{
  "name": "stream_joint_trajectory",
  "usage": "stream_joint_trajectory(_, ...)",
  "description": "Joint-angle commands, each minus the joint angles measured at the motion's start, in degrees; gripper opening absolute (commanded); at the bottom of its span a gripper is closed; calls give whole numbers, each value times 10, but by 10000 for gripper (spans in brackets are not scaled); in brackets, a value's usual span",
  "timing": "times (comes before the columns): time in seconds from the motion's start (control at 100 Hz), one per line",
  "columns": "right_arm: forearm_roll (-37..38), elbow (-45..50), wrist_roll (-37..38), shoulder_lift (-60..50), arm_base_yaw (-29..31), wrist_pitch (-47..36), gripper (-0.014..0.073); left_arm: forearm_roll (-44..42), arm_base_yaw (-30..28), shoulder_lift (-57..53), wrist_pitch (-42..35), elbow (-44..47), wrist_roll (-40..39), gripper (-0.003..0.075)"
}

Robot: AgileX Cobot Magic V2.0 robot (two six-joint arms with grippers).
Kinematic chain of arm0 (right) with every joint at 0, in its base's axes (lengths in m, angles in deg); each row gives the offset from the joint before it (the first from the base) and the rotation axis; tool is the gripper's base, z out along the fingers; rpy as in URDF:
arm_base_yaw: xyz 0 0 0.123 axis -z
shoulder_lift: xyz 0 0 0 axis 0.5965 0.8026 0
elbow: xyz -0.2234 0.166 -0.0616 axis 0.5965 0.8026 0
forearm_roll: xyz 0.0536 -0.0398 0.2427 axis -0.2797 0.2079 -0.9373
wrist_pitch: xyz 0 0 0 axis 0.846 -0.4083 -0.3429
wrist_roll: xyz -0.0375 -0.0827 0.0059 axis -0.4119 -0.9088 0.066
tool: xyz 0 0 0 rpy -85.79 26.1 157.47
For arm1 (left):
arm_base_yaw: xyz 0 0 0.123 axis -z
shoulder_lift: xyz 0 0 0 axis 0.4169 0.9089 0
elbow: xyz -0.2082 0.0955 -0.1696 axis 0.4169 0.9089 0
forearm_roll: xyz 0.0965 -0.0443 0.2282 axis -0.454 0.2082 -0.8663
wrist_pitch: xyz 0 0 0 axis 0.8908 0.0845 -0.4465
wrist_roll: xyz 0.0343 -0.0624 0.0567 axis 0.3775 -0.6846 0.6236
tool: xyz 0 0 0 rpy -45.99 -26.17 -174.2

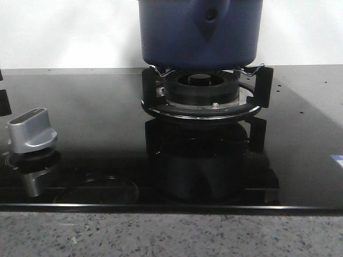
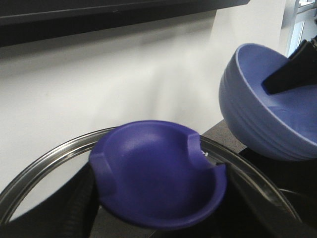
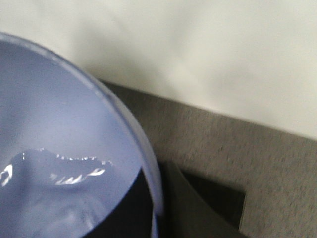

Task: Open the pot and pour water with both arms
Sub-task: 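Tilt the bowl over the open pot with the right gripper to pour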

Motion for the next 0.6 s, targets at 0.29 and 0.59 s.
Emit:
stream_joint_trajectory(0.29,23,137,-21,-97,-2,-271,-62,52,-2,-32,11,-19,-6,274)
stream_joint_trajectory(0.59,45,253,-46,-140,-8,-424,-62,52,-2,-32,20,-19,-6,274)
